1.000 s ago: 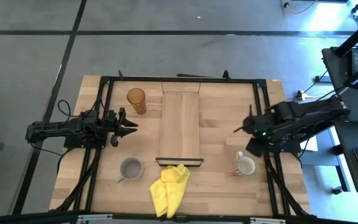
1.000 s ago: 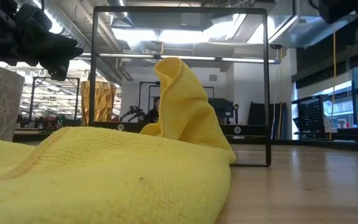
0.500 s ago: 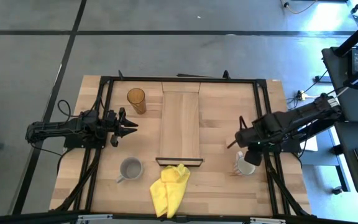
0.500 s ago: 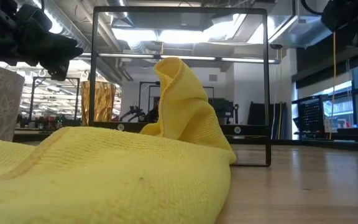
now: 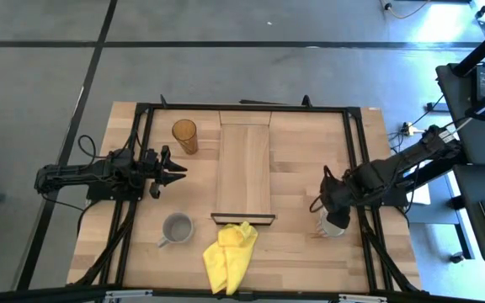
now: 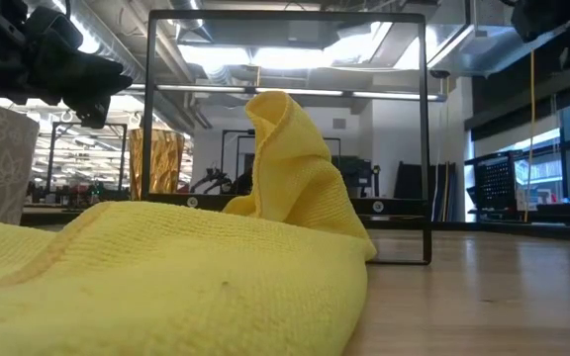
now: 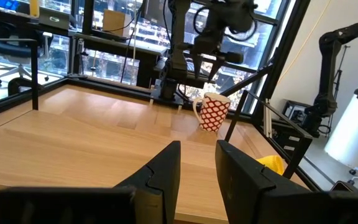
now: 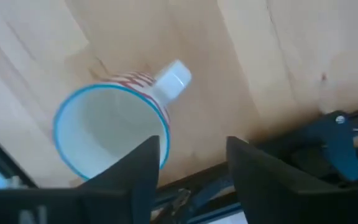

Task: Stack small to large cups/mugs on shelf
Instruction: Put the red patterned mug on the shelf

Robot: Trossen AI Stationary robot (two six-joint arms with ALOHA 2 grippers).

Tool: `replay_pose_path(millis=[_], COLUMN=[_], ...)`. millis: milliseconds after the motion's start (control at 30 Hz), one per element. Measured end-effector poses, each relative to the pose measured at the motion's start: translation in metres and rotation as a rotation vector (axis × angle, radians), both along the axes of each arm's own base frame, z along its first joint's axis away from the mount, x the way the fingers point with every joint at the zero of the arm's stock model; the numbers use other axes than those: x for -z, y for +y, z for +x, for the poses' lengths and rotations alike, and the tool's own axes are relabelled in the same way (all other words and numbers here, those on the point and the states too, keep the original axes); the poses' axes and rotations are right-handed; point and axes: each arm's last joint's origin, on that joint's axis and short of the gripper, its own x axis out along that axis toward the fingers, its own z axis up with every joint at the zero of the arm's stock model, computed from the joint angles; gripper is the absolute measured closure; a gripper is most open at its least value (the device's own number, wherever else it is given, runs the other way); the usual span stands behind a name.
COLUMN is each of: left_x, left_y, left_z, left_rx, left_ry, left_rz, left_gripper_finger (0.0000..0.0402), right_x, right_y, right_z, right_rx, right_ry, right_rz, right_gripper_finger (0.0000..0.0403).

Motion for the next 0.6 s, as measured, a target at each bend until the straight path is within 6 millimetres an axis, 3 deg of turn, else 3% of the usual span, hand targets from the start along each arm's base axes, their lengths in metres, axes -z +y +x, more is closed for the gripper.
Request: replay_pose_path(millis=[167, 600], left_x=[0.0, 0.0], left_y=[0.0, 0.0], left_z=[0.0, 0.0], left_rx=[0.0, 0.0], left_ry=[0.0, -0.001], left_rz=[0.0, 0.0], left_gripper_finger=[0.0305, 0.0305], right_x=[0.023, 0.047], right_y=[0.009, 0.018], right_z=[-0.007, -0.007], right_rx=[0.042, 0.178], right_ry=[0.07, -0.02], right_rz=[0.035, -0.007], right_gripper_finger=[0.0201, 0.0215])
